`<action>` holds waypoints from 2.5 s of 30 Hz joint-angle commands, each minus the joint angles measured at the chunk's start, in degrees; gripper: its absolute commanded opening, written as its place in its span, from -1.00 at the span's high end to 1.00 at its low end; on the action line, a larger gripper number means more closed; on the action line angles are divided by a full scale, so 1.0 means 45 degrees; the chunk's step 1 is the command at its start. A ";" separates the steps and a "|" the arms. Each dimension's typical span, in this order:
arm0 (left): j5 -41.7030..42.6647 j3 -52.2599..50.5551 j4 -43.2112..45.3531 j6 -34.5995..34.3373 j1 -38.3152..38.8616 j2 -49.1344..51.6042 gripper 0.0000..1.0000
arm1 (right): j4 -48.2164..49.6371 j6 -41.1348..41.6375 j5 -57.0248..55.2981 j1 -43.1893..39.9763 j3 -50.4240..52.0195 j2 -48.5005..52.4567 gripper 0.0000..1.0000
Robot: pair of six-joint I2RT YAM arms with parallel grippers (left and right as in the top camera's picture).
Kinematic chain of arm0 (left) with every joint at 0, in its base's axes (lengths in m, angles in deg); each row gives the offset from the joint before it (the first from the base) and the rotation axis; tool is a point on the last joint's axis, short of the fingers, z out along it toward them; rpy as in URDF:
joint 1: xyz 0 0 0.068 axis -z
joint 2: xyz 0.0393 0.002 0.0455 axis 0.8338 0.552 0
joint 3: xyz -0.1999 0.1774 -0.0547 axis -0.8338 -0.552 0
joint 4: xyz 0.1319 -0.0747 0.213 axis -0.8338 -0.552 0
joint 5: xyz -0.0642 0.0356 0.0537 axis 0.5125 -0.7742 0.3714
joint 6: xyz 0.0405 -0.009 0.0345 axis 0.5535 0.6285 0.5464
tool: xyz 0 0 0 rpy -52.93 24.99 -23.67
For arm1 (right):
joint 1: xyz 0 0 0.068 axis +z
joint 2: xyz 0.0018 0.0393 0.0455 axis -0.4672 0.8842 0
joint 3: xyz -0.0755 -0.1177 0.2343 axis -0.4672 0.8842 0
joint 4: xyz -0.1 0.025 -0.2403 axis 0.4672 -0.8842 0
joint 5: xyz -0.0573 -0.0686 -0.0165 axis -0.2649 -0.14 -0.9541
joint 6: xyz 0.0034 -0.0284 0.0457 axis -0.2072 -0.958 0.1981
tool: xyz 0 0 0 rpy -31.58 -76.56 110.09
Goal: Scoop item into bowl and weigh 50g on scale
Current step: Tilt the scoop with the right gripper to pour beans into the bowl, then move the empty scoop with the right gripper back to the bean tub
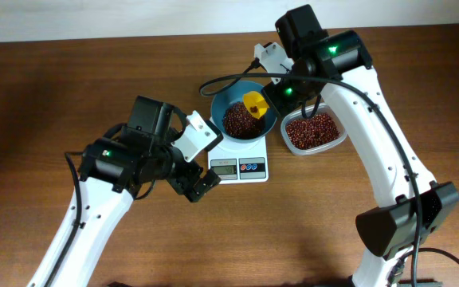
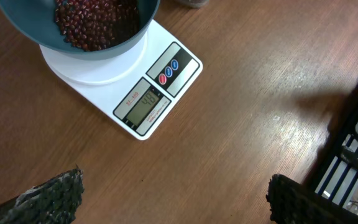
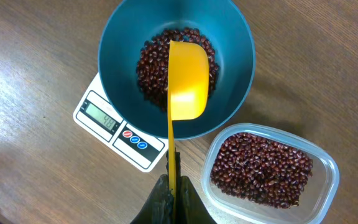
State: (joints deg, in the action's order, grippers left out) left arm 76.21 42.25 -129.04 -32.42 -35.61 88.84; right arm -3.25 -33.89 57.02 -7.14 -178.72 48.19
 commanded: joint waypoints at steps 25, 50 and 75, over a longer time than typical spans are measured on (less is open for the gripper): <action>0.0165 0.0180 -0.0024 -0.0121 0.0024 -0.0019 -0.97 | 0.0457 0.0437 -0.2152 0.0568 0.0019 -0.0097 0.92; 0.0165 0.0180 -0.0024 -0.0126 0.0024 -0.0019 -0.98 | 0.0423 0.0622 0.0408 -0.0155 -0.0826 -0.0175 0.92; 0.0165 0.0180 -0.0024 -0.0121 0.0024 -0.0019 -0.97 | -0.2608 0.4070 -0.0971 -0.3609 -0.0665 -0.0126 0.92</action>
State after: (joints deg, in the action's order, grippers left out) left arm 76.21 42.25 -129.06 -32.42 -35.61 88.84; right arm -15.59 -16.51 53.52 -23.47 -182.15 46.75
